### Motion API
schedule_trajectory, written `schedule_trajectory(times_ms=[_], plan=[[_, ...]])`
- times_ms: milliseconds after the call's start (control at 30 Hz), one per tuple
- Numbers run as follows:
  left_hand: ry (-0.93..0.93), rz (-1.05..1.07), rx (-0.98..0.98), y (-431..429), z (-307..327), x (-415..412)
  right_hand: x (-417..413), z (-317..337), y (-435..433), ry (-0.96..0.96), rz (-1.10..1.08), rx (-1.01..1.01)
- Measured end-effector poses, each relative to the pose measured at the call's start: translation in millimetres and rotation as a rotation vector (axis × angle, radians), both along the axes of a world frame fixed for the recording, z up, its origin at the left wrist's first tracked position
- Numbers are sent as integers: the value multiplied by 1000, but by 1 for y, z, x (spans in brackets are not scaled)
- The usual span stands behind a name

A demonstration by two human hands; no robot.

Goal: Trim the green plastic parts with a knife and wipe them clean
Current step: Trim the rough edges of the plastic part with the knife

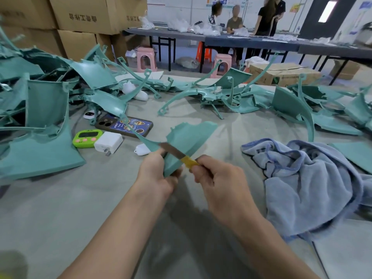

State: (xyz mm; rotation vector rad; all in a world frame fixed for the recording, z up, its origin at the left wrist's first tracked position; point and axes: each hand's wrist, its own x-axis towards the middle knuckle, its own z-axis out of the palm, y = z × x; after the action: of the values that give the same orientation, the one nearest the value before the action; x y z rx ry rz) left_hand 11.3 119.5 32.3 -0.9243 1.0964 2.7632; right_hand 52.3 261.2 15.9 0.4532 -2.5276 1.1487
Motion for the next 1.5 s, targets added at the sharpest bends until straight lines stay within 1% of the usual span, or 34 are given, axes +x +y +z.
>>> schedule_trajectory(times_ms=[100,133,167,200,233,267,300,333,400,433,467,533,600,633,700,733,800,833,867,900,967,1033,1067,1100,1133,1167,1233,1267,1300,1367,1433,1467,1500], plan=[[-3,-2,7,-3,1,-3,-7,4,12,178,-343,71],[3,-8,9,-3,1,-4,-10,6,19,211,-430,44],[9,-14,10,-3,2,-4,-13,7,27,224,-470,-18],[11,-20,11,-3,2,-3,-15,7,34,225,-448,-95],[12,-21,13,-3,2,-3,-15,6,39,215,-379,-163],[14,-22,12,-3,3,-3,-13,7,39,199,-281,-212],[16,-23,11,-3,3,-3,-10,8,36,177,-174,-216],[16,-25,17,-4,3,-3,-7,8,30,158,-75,-170],[12,-37,68,-6,3,-3,-3,5,19,153,59,-9],[12,-67,98,-6,3,-2,-4,3,16,158,66,35],[12,-119,115,-7,4,-1,-6,1,16,158,22,28],[8,-228,128,-7,6,1,-10,0,23,150,-157,-93],[-3,-261,132,-9,7,0,-13,0,37,197,-307,-231],[-9,-255,119,-10,6,-1,-14,2,42,235,-323,-302],[-15,-240,91,-9,5,-3,-12,4,43,265,-204,-365],[-13,-234,88,-8,4,-4,-9,5,38,251,-115,-321],[-10,-220,105,-5,3,-2,-3,4,23,252,2,-75],[-11,-220,120,-5,3,-1,-1,1,18,276,22,42],[-10,-234,134,-5,3,0,-2,0,14,297,0,98],[-5,-263,149,-5,5,1,-2,0,12,305,-56,78],[-4,-311,174,-8,8,2,-4,3,19,316,-234,-91],[-12,-334,135,-11,8,0,-8,6,35,330,-363,-252],[-16,-340,112,-12,8,-1,-8,6,41,325,-361,-307],[-17,-342,99,-13,7,-1,-8,7,44,313,-312,-334],[-16,-339,92,-12,7,-1,-7,9,42,289,-226,-329],[-15,-333,82,-11,7,-1,-4,10,37,275,-135,-271],[-16,-308,56,-9,7,-1,1,5,24,276,-3,-75],[-14,-297,36,-8,6,-1,0,3,18,278,5,-7],[-8,-296,13,-8,6,-1,-2,1,15,265,-42,6],[5,-322,-35,-8,6,-1,-6,1,19,168,-188,-181],[21,-321,-101,-9,5,-2,-15,0,35,128,-370,-369],[29,-314,-139,-11,5,-2,-19,2,44,105,-432,-451],[41,-319,-170,-12,5,-1,-24,3,51,72,-443,-563]])
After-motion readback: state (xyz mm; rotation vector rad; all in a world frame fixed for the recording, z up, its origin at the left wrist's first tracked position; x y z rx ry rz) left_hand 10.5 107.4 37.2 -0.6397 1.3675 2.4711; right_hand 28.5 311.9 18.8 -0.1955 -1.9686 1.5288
